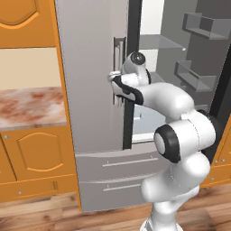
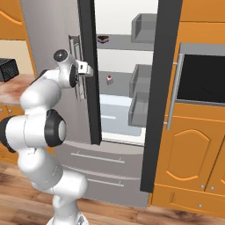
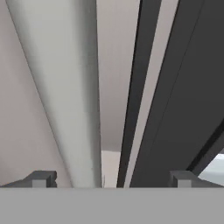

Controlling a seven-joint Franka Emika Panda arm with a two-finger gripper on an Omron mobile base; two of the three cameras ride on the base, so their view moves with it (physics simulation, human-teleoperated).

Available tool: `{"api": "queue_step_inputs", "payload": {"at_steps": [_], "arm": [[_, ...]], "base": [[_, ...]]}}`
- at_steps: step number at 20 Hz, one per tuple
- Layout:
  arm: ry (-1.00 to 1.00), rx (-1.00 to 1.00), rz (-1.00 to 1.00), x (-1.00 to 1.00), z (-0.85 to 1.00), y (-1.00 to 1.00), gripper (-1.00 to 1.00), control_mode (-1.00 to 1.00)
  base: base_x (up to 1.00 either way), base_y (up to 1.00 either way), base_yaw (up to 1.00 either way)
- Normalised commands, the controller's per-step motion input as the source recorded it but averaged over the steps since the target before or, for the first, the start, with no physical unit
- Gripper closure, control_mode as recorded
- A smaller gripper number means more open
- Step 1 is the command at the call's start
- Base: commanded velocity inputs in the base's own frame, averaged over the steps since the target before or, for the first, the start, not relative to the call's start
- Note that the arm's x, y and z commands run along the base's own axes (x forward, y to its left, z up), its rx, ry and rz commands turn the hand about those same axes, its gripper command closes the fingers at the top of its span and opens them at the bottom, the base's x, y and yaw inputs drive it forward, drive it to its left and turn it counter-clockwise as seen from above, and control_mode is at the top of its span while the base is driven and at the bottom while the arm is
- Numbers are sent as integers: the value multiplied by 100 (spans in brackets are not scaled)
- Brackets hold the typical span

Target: Take the cakes from the fridge and place them on the empty tray on the dining counter.

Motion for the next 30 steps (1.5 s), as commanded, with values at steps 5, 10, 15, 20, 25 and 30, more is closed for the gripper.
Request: {"api": "queue_step_inputs", "payload": {"at_steps": [5, 10, 15, 20, 25, 30], "arm": [[-10, -3, 0, 64, -48, 5, -100, -100], [-28, -4, 0, 50, -51, 0, 100, -100], [-21, -1, 0, 19, -25, 0, 100, -100], [18, 0, 0, 27, 0, 7, 100, -100], [29, 0, 0, -36, 0, 36, 100, -100], [8, 0, 0, -100, -1, 88, 100, -100]], "base": [[0, 0, 0], [0, 0, 0], [0, 0, 0], [0, 0, 0], [0, 0, 0], [0, 0, 0]]}}
